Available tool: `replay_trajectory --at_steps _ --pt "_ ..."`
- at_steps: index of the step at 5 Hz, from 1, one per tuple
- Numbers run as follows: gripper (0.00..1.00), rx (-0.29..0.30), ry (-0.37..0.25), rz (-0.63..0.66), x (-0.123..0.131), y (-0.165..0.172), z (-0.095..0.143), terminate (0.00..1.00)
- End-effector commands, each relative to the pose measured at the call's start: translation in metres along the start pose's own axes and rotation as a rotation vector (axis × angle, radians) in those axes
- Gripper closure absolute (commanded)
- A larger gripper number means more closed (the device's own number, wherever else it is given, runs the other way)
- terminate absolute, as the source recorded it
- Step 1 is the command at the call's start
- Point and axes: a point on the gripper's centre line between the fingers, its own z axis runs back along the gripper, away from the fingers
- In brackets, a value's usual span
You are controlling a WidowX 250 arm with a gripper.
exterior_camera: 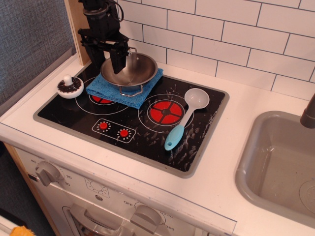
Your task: Picking up the bowl and putting it left of the spoon.
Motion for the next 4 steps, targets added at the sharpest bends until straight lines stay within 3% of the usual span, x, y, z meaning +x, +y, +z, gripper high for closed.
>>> replay_trajectory --at_steps 1,3,4 --pt "1.0 0.037 -0.065 -0.011 0.01 0.002 0.028 0.0" --pt "1.0 0.043 -0.129 0.003 0.018 -0.005 0.058 0.0" --pt "1.0 0.061 -0.203 -0.027 0.014 -0.027 0.093 0.0"
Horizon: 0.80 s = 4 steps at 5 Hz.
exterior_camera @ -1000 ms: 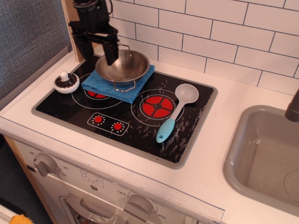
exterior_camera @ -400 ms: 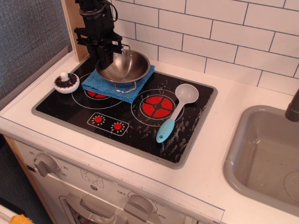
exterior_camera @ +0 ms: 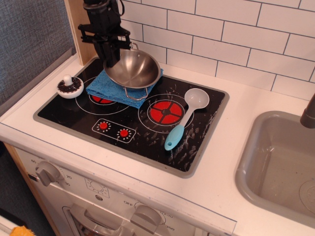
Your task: Picking up the bowl and putting it left of the spoon.
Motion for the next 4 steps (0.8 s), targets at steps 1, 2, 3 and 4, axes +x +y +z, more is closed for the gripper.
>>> replay_trajectory --at_steps 1,2,3,4 --pt "1.0 0.057 -0.207 -0.112 -0.017 -0.045 0.087 0.0" --pt "1.0 0.06 -0.156 -0.159 -0.053 -0.056 0.074 0.0" --pt "1.0 0.081 -0.075 -0.186 -0.072 -0.055 0.05 0.0" --pt "1.0 0.079 -0.015 -0.206 -0.084 -0.057 0.029 0.0"
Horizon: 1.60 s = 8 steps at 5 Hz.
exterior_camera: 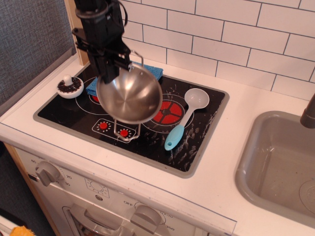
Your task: Picking up the bowl and putting it left of the spoon.
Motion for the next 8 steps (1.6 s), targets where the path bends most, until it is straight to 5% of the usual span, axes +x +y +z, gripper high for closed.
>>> replay_trajectory --at_steps 1,3,4,8 --pt "1.0 -0.023 0.038 -0.069 -0.006 -0.019 -0.019 0.0" --pt "1.0 -0.035 0.036 -0.12 -0.001 -0.038 -0.025 0.0" --pt "0.0 0.002 0.006 -0.076 0.0 -0.027 -0.011 0.0" --pt "0.0 0.071 -0.111 0.037 0.0 0.002 0.049 0.0"
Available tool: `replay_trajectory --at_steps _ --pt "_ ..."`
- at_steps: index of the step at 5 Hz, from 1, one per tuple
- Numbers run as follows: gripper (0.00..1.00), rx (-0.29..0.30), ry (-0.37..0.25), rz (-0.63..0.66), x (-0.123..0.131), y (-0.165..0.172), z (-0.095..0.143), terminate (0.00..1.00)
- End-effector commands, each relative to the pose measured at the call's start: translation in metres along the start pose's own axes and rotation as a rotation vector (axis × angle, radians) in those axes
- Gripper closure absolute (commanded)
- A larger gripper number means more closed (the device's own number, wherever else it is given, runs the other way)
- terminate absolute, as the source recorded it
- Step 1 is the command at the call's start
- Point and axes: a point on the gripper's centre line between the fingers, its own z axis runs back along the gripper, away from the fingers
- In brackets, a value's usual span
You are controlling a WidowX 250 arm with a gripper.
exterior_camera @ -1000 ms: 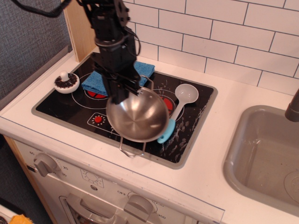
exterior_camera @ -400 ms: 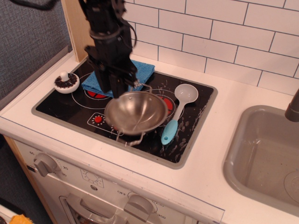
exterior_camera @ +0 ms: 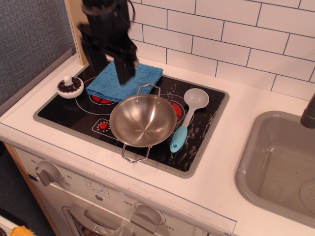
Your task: Picking up the bowl and putting it left of the spoon.
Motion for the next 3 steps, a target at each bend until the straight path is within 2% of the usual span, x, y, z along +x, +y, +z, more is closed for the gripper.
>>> replay_trajectory --at_steps 1,2,3 --pt "0.0 0.006 -0.048 0.073 -0.0074 0.0138 0.0228 0.0" --pt "0.0 0.006 -0.048 0.073 -0.0074 0.0138 0.0228 0.0" --pt "0.0 0.006 -0.048 0.073 -0.0074 0.0138 0.0228 1.0"
